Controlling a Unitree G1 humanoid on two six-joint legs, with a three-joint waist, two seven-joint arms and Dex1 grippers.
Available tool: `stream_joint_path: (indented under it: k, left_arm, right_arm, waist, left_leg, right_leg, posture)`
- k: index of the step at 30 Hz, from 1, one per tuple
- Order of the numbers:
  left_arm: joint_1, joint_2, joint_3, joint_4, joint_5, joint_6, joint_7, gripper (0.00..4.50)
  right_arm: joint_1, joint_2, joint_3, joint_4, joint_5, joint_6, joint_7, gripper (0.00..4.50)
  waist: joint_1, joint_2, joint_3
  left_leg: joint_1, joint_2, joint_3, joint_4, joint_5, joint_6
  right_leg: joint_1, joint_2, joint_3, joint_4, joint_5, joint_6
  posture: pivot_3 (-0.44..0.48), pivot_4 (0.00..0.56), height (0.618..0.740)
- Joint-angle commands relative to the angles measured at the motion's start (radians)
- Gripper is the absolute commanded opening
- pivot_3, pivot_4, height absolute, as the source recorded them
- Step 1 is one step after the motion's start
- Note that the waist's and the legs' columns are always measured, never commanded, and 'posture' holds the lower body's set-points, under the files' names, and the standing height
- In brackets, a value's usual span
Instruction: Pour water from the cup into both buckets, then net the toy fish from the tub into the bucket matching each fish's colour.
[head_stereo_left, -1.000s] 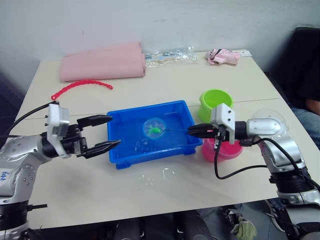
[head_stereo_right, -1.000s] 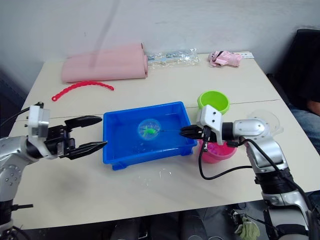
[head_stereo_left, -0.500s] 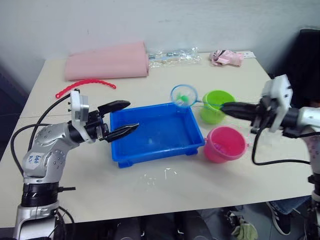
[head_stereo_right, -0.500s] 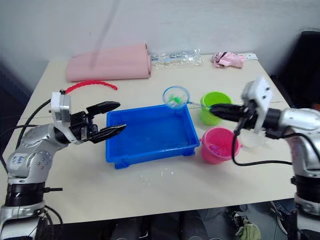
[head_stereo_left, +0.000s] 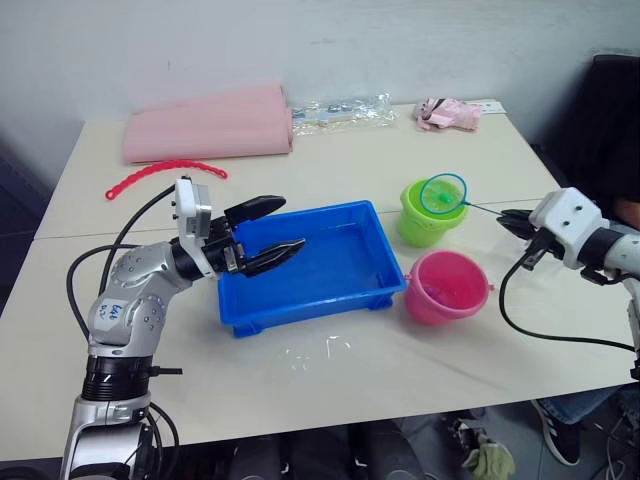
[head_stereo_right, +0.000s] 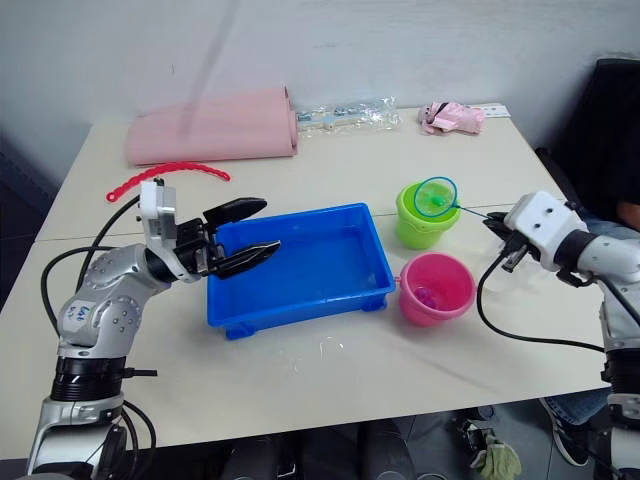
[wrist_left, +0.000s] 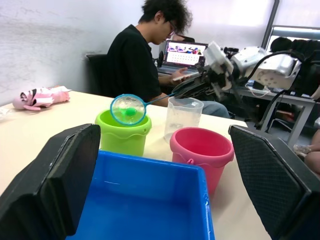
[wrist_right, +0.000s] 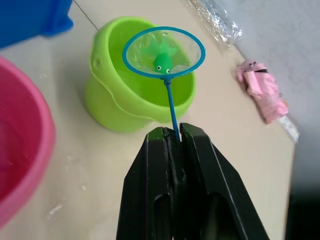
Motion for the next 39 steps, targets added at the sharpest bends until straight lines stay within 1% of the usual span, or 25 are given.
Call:
stream_joint_path:
  k: [1,3,5,10,13,21,25,27,29,31,35,39]
  left_arm:
    - [0.007,-0.005,-0.009,-0.05,0.005,-0.007,0.012,4.47]
    - [0.009,-0.007,-0.012,-0.054,0.003,-0.008,0.015,4.47]
    - [0.011,-0.008,-0.015,-0.055,0.0,-0.008,0.016,4.47]
    - [0.012,-0.01,-0.021,-0.053,-0.005,-0.002,0.014,4.47]
    - [0.01,-0.014,-0.025,-0.05,-0.009,0.002,0.011,4.47]
    - [0.006,-0.036,-0.037,-0.029,-0.003,-0.007,0.005,4.47]
    - [0.0,-0.05,-0.044,-0.019,0.001,-0.01,0.0,4.47]
    - [-0.005,-0.055,-0.048,-0.01,0.003,-0.015,-0.002,4.47]
    - [-0.008,-0.059,-0.05,-0.003,0.006,-0.018,-0.003,4.47]
    - [-0.012,-0.062,-0.052,0.005,0.006,-0.022,-0.006,4.47]
    - [-0.021,-0.066,-0.053,0.023,0.011,-0.033,-0.014,4.47]
    - [-0.017,-0.07,-0.05,0.02,0.014,-0.04,-0.011,4.47]
  right_arm:
    - [-0.029,-0.027,0.015,0.047,-0.128,-0.204,-0.135,0.0]
    - [-0.037,-0.064,0.049,0.074,-0.229,-0.304,-0.2,0.0]
    - [-0.046,-0.13,0.103,0.092,-0.394,-0.408,-0.3,0.0]
    - [-0.101,-0.211,0.171,0.129,-0.586,-0.483,-0.453,0.0]
    - [-0.126,-0.218,0.183,0.161,-0.591,-0.525,-0.494,0.0]
    - [-0.178,-0.282,0.257,0.223,-0.77,-0.66,-0.687,0.0]
    - [-0.214,-0.299,0.296,0.241,-0.83,-0.696,-0.734,0.0]
    - [-0.231,-0.289,0.292,0.257,-0.807,-0.686,-0.733,0.0]
    - [-0.246,-0.3,0.312,0.247,-0.861,-0.687,-0.767,0.0]
    - [-0.253,-0.305,0.333,0.249,-0.881,-0.701,-0.767,0.0]
    - [-0.255,-0.298,0.336,0.253,-0.86,-0.705,-0.764,0.0]
    - [-0.247,-0.29,0.316,0.275,-0.802,-0.675,-0.74,0.0]
  waist:
    - [0.0,0.0,0.0]
    - [0.0,0.0,0.0]
    - [-0.001,0.001,0.0]
    - [-0.001,0.001,0.0]
    - [-0.001,0.001,0.001]
    - [-0.001,0.001,0.001]
    - [-0.003,0.001,0.001]
    - [-0.003,0.001,0.001]
    - [-0.003,0.001,0.001]
    - [-0.003,0.001,0.001]
    - [-0.002,0.001,0.001]
    - [-0.002,0.001,0.001]
  left_leg:
    - [0.0,0.0,0.0,0.0,0.0,0.0]
    - [0.0,0.0,0.0,0.0,0.0,0.0]
    - [0.0,0.0,0.0,0.0,0.0,0.0]
    - [0.0,0.0,0.0,0.0,0.001,-0.001]
    - [0.001,0.001,0.001,0.0,0.001,-0.002]
    - [0.001,0.001,0.0,0.0,0.001,-0.002]
    - [0.001,0.001,0.001,0.0,0.001,-0.002]
    - [0.001,0.001,0.001,0.0,0.001,-0.003]
    - [0.001,0.001,0.001,0.0,0.001,-0.003]
    - [0.001,0.001,0.001,0.0,0.001,-0.003]
    - [0.001,0.001,0.001,0.0,0.001,-0.003]
    - [0.001,0.001,0.001,0.0,0.001,-0.003]
  right_leg:
    - [0.0,0.0,0.0,0.0,0.0,0.0]
    - [0.0,0.0,0.0,0.0,0.0,0.0]
    - [0.0,0.0,0.001,0.0,0.0,0.0]
    - [0.0,0.0,0.001,0.0,0.0,0.0]
    - [0.0,0.001,0.002,0.001,0.0,0.0]
    - [0.0,0.001,0.002,0.001,0.0,0.0]
    - [0.0,0.002,0.003,0.001,0.0,0.0]
    - [0.0,0.002,0.003,0.001,0.0,0.0]
    - [0.0,0.002,0.003,0.001,0.0,0.0]
    - [0.0,0.002,0.003,0.001,0.0,0.0]
    - [0.0,0.003,0.003,0.001,0.0,0.0]
    - [0.0,0.003,0.003,0.001,0.0,0.0]
  posture:
    - [0.0,0.15,0.74]
    - [0.0,0.15,0.74]
    - [0.0,0.15,0.74]
    - [0.0,0.15,0.74]
    - [0.0,0.15,0.74]
    - [0.0,0.15,0.74]
    - [0.0,0.15,0.74]
    - [0.0,0.15,0.74]
    - [0.0,0.15,0.74]
    - [0.0,0.15,0.74]
    - [0.0,0.15,0.74]
    - [0.0,0.15,0.74]
